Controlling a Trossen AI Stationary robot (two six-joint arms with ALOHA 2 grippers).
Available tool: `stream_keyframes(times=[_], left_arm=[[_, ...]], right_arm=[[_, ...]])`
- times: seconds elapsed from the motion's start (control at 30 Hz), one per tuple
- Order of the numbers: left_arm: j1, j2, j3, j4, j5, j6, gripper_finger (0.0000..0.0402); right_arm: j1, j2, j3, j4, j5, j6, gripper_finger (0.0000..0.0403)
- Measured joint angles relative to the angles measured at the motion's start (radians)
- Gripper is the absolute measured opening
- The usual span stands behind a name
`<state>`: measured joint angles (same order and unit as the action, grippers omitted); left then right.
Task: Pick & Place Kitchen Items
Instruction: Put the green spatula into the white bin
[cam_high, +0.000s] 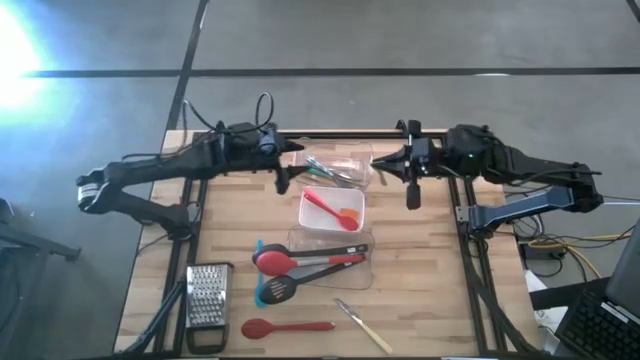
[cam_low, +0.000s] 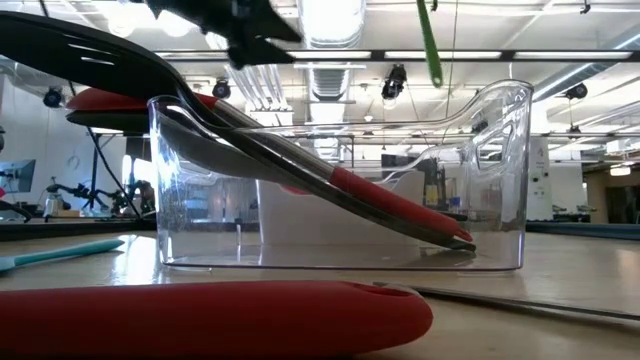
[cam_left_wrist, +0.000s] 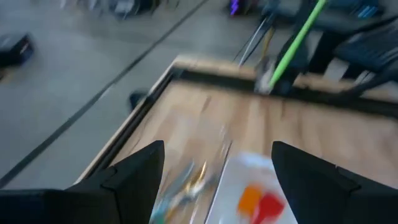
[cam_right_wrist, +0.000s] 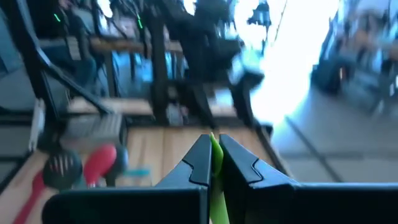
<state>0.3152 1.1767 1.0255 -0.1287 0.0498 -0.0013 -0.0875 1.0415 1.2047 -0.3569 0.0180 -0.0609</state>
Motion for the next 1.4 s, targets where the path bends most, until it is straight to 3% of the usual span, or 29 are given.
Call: stream_keyframes(times=[0.17, 0.43, 0.73, 1.17, 1.27, 1.4], left_arm=[[-0.007, 0.115, -0.013, 0.278, 0.144, 0.0, 0.03], [-0.014, 0.28, 0.028, 0.455, 0.314, 0.033, 0.03], [-0.037, 0.393, 0.142, 0.491, 0.361, 0.114, 0.03], [-0.092, 0.541, 0.304, 0.486, 0.451, 0.114, 0.0298], [-0.098, 0.547, 0.309, 0.485, 0.451, 0.118, 0.0276], [-0.1, 0.546, 0.323, 0.488, 0.449, 0.126, 0.0199]], right_arm=[[0.039, 0.011, -0.015, 0.124, -0.003, -0.05, 0.0008], [0.064, 0.048, -0.017, 0.223, -0.027, -0.072, 0.0008], [0.064, 0.064, -0.017, 0.245, -0.046, -0.074, 0.0008], [0.064, 0.063, -0.017, 0.243, -0.046, -0.074, 0.0008], [0.064, 0.061, -0.017, 0.243, -0.046, -0.074, 0.0008], [0.064, 0.061, -0.017, 0.243, -0.046, -0.076, 0.0008]])
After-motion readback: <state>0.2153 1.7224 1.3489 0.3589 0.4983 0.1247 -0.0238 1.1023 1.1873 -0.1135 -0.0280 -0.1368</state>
